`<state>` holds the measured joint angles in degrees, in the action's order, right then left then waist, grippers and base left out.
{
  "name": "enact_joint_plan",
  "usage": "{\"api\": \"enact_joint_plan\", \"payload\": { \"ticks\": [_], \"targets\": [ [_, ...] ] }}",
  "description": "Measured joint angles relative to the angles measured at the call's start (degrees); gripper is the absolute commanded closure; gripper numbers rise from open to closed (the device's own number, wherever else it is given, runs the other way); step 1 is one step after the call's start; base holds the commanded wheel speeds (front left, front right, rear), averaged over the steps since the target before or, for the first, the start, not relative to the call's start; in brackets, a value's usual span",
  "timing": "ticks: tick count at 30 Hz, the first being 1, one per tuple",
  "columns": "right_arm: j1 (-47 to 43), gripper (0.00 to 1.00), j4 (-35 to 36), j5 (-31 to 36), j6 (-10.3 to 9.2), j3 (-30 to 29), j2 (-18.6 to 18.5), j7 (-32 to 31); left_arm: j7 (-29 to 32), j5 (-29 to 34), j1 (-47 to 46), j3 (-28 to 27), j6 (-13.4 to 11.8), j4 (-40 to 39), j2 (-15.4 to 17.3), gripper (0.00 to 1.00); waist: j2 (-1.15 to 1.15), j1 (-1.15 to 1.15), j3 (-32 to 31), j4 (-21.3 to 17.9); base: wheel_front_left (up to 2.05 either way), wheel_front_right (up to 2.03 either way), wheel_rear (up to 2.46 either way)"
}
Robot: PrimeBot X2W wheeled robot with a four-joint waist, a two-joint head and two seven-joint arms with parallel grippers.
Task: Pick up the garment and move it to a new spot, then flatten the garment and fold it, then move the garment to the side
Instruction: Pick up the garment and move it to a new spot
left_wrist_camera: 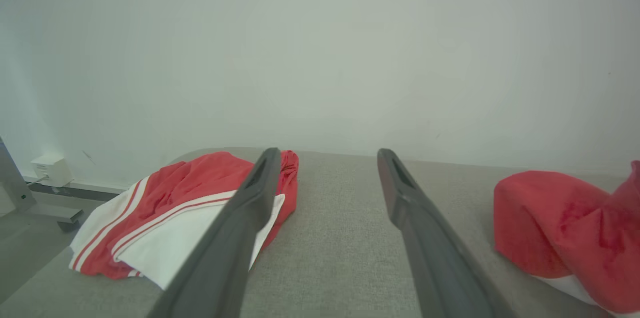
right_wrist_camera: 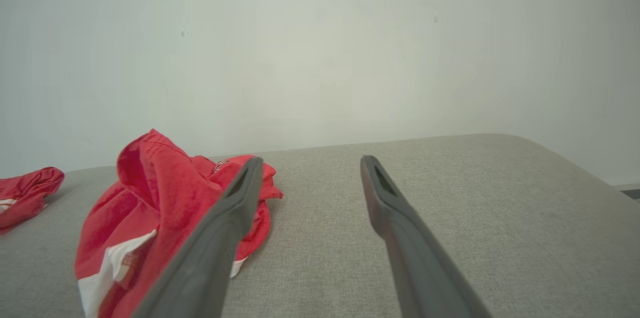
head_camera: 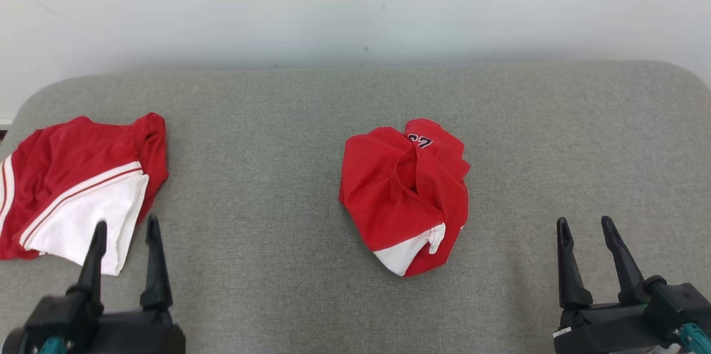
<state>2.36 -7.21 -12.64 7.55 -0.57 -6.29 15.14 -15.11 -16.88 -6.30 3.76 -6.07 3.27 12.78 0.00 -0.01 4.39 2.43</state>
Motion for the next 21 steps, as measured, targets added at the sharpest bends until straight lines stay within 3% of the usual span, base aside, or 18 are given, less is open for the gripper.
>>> {"api": "enact_joint_plan", "payload": {
  "ticks": [3, 6, 10, 16, 21],
  "targets": [
    [-0.12, 0.0, -0.05, 0.0, 0.01, 0.62, -0.05, 0.0, -0.01, 0.83, 3.26, -2.1, 1.35, -0.52, -1.54, 0.0, 0.0, 0.0, -0.79, 0.36, 0.0, 0.0, 0.0],
    [-0.78, 0.0, -0.38, -0.01, 0.0, 1.25, -0.11, 0.0, -0.01, 1.98, 5.65, -3.02, 5.27, -0.57, -3.69, 0.0, 0.0, 0.0, -1.88, 0.52, 0.0, 0.0, 0.0],
    [-1.18, 0.0, -0.69, -0.13, 0.0, 2.13, -0.29, 0.0, 0.0, 3.23, 6.41, -3.66, 8.67, 0.34, -5.5, 0.0, 0.0, 0.0, -2.64, 0.35, 0.0, 0.0, 0.0],
    [-1.27, 0.0, -0.9, -0.31, 0.0, 3.25, -0.42, -0.01, -0.01, 3.93, 6.58, -4.43, 11.76, 1.87, -6.98, 0.0, 0.01, 0.0, -2.8, -0.4, 0.0, 0.0, 0.0],
    [-1.4, 0.0, -1.26, -0.47, 0.0, 3.86, -0.43, 0.0, -0.01, 4.32, 6.61, -5.19, 12.72, 2.8, -7.19, 0.0, 0.01, 0.01, -2.63, -0.78, 0.0, 0.0, 0.0]
  ]
}}
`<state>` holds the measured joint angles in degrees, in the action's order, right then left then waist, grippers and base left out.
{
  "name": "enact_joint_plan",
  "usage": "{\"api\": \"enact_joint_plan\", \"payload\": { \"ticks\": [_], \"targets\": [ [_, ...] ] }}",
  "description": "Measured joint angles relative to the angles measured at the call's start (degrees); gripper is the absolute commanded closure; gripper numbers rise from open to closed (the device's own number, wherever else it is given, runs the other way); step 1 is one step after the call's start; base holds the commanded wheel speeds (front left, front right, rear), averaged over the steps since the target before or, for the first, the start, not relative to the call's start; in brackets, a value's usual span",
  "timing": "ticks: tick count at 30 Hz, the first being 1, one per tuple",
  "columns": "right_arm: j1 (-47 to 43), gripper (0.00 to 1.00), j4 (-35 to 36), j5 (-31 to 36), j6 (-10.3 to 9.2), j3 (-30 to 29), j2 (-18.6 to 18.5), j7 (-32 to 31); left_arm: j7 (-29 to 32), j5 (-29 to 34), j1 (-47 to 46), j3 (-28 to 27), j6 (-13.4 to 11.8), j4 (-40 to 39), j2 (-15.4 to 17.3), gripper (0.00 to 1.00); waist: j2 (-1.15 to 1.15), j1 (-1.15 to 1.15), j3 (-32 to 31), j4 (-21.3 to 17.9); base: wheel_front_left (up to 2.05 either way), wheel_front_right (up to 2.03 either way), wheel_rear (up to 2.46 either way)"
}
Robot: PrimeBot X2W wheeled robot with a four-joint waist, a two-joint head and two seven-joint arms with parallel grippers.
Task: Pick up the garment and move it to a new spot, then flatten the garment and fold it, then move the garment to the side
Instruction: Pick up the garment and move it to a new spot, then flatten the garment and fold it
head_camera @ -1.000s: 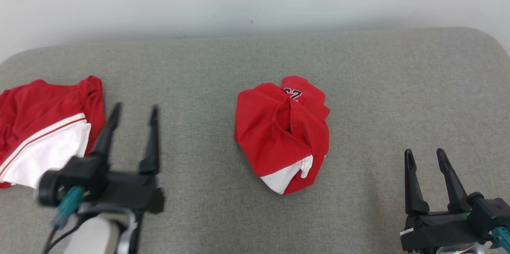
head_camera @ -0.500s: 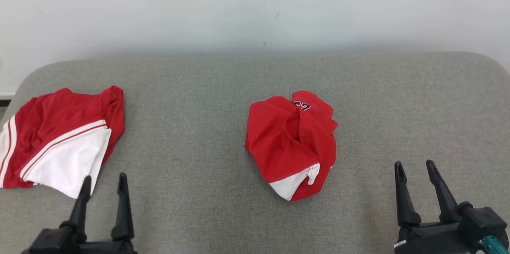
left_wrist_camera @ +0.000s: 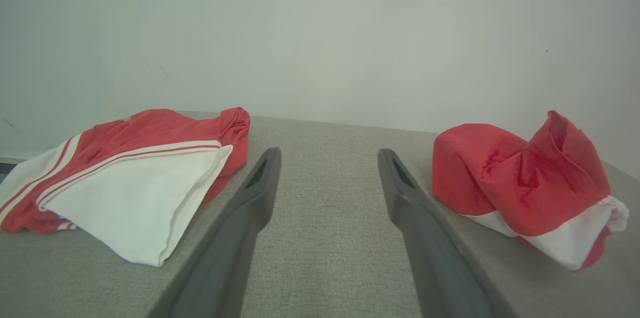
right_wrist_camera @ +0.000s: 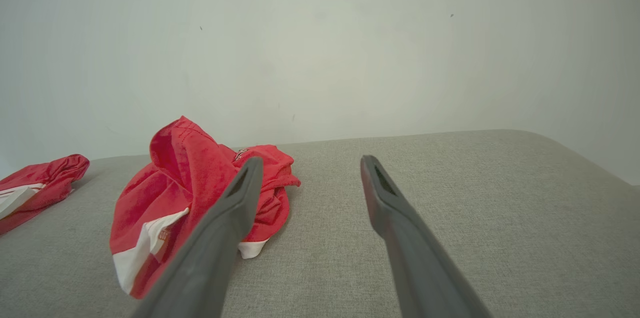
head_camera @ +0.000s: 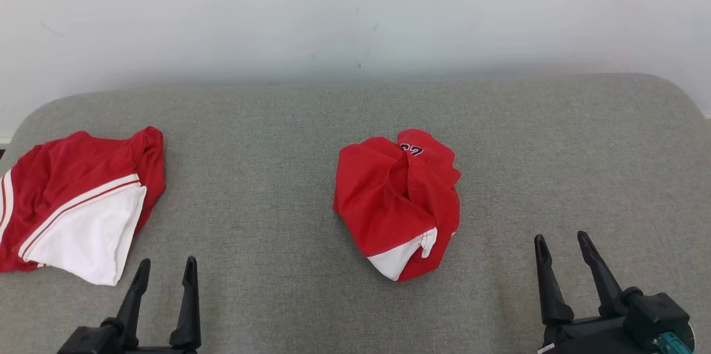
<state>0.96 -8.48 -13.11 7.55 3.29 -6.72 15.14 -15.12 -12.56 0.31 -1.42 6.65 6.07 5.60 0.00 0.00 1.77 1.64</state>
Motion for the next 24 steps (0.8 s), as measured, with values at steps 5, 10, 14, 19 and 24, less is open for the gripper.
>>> {"api": "enact_joint_plan", "payload": {
  "ticks": [5, 10, 14, 19, 24],
  "targets": [
    [-0.1, 0.0, -0.23, -0.24, 0.0, 0.31, 0.0, -0.01, 0.01, 0.4, 0.23, -0.79, 0.44, 0.3, -0.3, 0.0, 0.0, 0.0, 0.03, -0.03, 0.0, 0.0, 0.0],
    [-0.13, 0.0, -0.36, -0.25, 0.0, 0.38, 0.0, 0.0, 0.0, 0.9, 0.23, -0.78, 0.7, 0.62, -0.51, 0.0, 0.0, 0.0, -0.03, 0.17, 0.0, 0.0, 0.0],
    [-0.19, 0.0, -0.44, -0.36, 0.0, 0.48, -0.07, 0.0, 0.0, 0.98, 0.21, -0.7, 0.77, 0.81, -0.69, 0.0, 0.0, 0.0, -0.09, 0.37, 0.0, 0.0, 0.0],
    [-0.38, 0.0, -0.44, -0.42, 0.0, 0.48, -0.15, 0.0, 0.01, 1.19, 0.19, -0.12, 0.85, 0.81, -0.66, 0.0, 0.0, 0.0, 0.01, 0.51, 0.0, 0.0, 0.0],
    [-0.41, 0.0, -0.49, -0.43, 0.0, 0.52, -0.13, 0.0, 0.0, 1.4, 0.19, -0.09, 0.85, 0.84, -0.47, 0.0, 0.0, 0.0, 0.03, 0.55, 0.0, 0.0, 0.0]
  ]
}}
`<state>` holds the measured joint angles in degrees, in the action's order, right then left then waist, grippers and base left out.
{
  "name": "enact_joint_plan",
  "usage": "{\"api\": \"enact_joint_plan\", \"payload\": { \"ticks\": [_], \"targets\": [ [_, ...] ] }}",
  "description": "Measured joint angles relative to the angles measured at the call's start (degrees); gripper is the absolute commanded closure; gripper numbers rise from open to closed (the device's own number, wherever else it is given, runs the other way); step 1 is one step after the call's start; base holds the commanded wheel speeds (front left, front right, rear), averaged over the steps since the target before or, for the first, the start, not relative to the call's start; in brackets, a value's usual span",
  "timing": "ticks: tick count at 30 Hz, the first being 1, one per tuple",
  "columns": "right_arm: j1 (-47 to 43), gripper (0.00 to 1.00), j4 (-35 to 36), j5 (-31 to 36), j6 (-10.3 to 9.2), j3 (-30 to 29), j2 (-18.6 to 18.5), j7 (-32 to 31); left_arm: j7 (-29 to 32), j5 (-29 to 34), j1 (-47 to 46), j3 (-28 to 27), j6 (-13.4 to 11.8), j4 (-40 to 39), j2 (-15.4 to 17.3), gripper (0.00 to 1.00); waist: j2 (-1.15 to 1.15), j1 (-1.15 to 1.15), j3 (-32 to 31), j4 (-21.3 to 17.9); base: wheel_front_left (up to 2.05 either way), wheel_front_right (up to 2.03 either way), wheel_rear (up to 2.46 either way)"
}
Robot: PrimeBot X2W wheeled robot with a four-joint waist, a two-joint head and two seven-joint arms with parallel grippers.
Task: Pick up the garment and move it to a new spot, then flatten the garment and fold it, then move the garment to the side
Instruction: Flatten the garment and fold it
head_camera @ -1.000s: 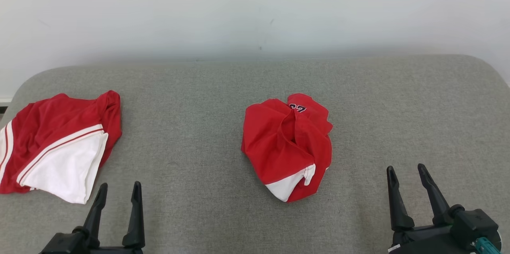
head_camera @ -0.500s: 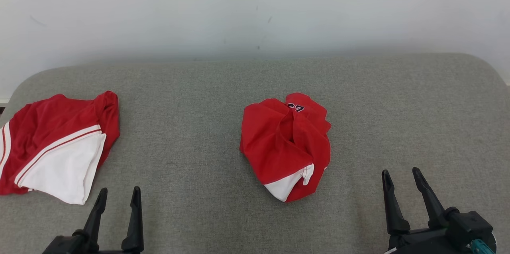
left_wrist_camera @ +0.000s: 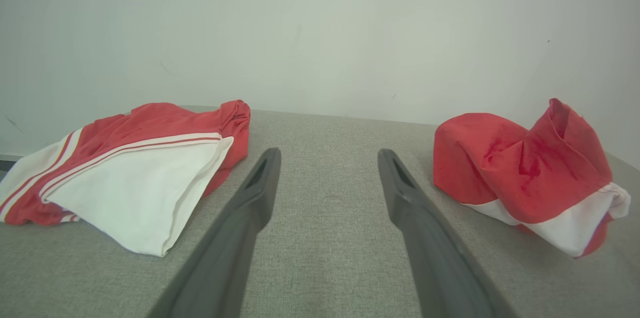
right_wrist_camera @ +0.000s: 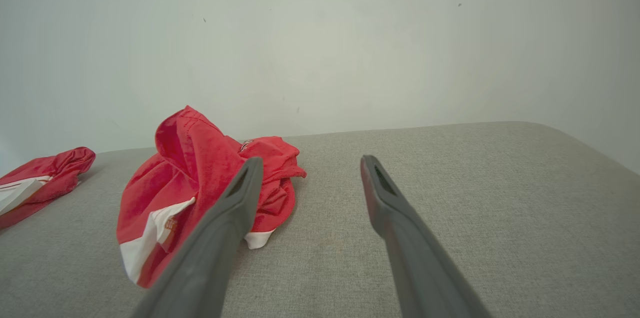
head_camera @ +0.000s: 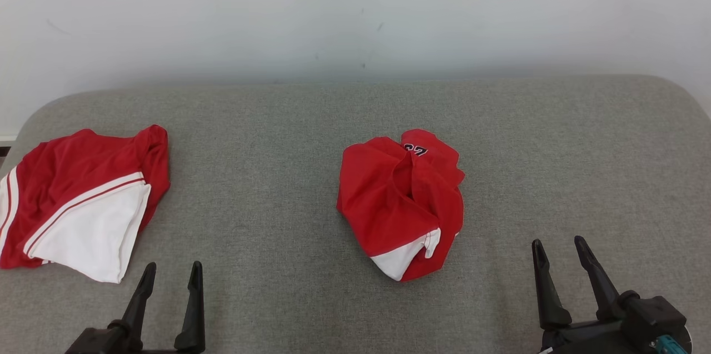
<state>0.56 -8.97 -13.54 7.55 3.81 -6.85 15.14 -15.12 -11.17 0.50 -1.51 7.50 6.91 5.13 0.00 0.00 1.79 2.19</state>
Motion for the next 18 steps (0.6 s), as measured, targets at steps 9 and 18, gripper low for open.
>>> {"api": "enact_joint_plan", "payload": {
  "ticks": [9, 18],
  "targets": [
    [0.31, 0.0, -0.93, -0.59, 0.0, 3.16, 0.0, -0.01, 0.0, 0.2, -0.21, 0.68, 0.0, 0.51, 0.05, 0.0, 0.0, 0.0, 0.06, 0.92, 0.0, 0.0, 0.0],
    [5.11, 0.0, -6.15, -3.22, 0.0, 12.79, 0.02, 0.0, 0.0, 0.59, -1.28, 2.02, 0.0, 0.75, -0.43, 0.0, 0.0, 0.0, 0.95, 3.44, 0.0, 0.0, 0.0]
  ]
}}
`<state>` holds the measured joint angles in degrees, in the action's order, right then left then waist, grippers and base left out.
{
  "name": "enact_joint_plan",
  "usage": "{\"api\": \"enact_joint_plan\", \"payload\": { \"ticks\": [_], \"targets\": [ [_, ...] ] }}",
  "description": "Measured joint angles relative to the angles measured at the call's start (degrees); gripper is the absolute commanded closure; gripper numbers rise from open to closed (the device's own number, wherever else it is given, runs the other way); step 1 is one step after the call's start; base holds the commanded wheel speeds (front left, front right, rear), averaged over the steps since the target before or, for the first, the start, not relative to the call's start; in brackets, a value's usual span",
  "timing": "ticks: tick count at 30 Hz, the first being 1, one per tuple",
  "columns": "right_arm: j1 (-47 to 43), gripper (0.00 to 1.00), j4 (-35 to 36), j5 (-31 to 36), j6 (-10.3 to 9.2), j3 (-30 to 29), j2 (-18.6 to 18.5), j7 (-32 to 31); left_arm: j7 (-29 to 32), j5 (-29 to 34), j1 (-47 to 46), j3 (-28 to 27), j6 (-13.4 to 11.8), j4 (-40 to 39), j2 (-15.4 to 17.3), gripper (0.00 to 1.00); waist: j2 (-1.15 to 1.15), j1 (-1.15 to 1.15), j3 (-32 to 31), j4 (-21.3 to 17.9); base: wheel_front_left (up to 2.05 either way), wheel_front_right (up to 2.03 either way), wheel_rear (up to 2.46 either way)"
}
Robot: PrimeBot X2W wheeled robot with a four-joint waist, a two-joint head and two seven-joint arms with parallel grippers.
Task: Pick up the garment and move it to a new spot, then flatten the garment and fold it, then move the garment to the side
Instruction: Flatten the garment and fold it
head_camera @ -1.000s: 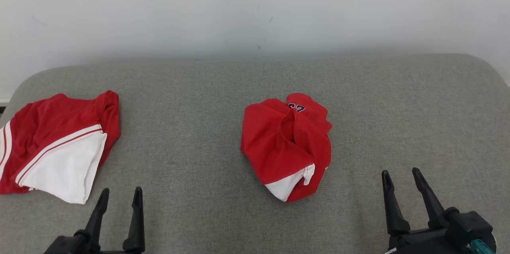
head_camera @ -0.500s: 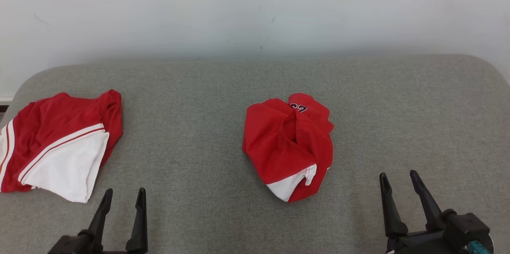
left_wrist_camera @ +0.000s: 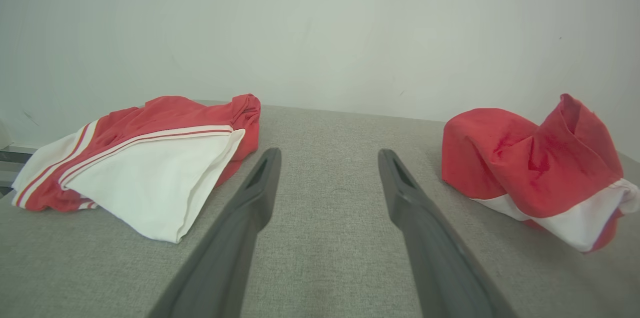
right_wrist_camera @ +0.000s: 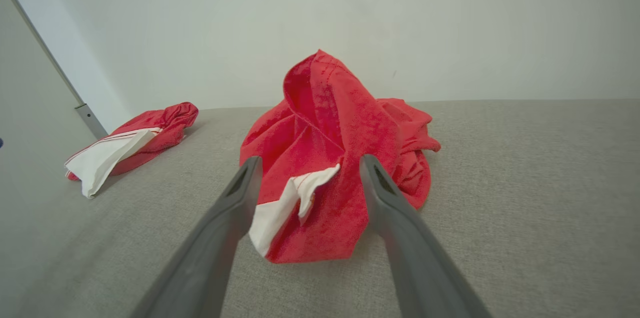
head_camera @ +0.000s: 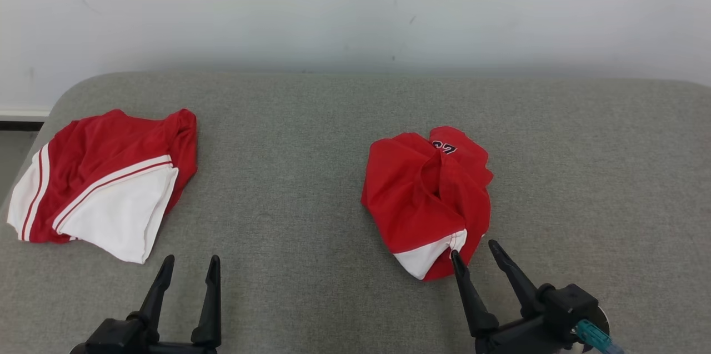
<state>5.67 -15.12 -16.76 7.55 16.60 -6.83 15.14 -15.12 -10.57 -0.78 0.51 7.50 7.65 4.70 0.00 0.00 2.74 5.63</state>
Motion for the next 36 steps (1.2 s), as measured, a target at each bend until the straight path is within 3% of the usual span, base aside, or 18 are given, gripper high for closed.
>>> {"api": "enact_joint_plan", "payload": {
  "ticks": [9, 10, 11, 16, 21, 29, 36],
  "targets": [
    [6.36, 0.0, -9.45, -3.38, 0.0, 4.36, -0.31, 0.0, 0.0, 0.09, -1.01, 0.83, 0.0, 0.68, -0.59, 0.0, 0.0, 0.0, 1.34, 2.98, 0.0, 0.0, 0.0],
    [7.0, 0.54, -10.24, -3.59, 0.0, 4.52, -0.26, 0.0, 0.0, 0.1, -1.04, 0.79, 0.0, 0.68, -0.67, 0.0, 0.0, 0.0, 1.47, 3.26, 0.0, 0.0, 0.0],
    [7.62, 1.0, -11.09, -3.8, 0.0, 4.54, -0.23, -0.01, 0.0, 0.11, -1.04, 0.7, 0.0, 0.76, -0.73, 0.0, 0.0, 0.0, 1.61, 3.49, 0.0, 0.0, 0.0],
    [9.91, 1.0, -13.84, -4.35, 0.0, 4.5, -0.24, 0.0, 0.0, 0.2, -1.09, 0.16, 0.0, 0.92, -0.91, 0.0, 0.0, 0.0, 2.37, 3.79, 0.0, 0.0, 0.0],
    [10.12, 1.0, -8.79, -3.43, 0.0, 0.56, -2.01, -0.01, 0.0, 0.34, -1.09, -0.66, 0.0, 1.0, -1.12, 0.0, 0.0, 0.0, 2.66, 2.45, 0.0, 0.0, 0.0],
    [3.72, 1.0, -1.78, -3.57, 0.0, -10.72, -7.26, -0.01, 0.0, 0.42, -1.87, -0.05, 0.0, 1.57, -1.34, 0.0, 0.0, 0.0, 3.09, -0.62, 0.0, 0.0, 0.0],
    [-3.47, 1.0, -2.5, -4.68, 0.0, -18.62, -7.9, -0.01, 0.0, 0.36, -2.41, 0.19, 0.0, 2.07, -1.44, 0.0, 0.0, 0.0, 3.28, -1.91, 0.0, 0.0, 0.0]
  ]
}}
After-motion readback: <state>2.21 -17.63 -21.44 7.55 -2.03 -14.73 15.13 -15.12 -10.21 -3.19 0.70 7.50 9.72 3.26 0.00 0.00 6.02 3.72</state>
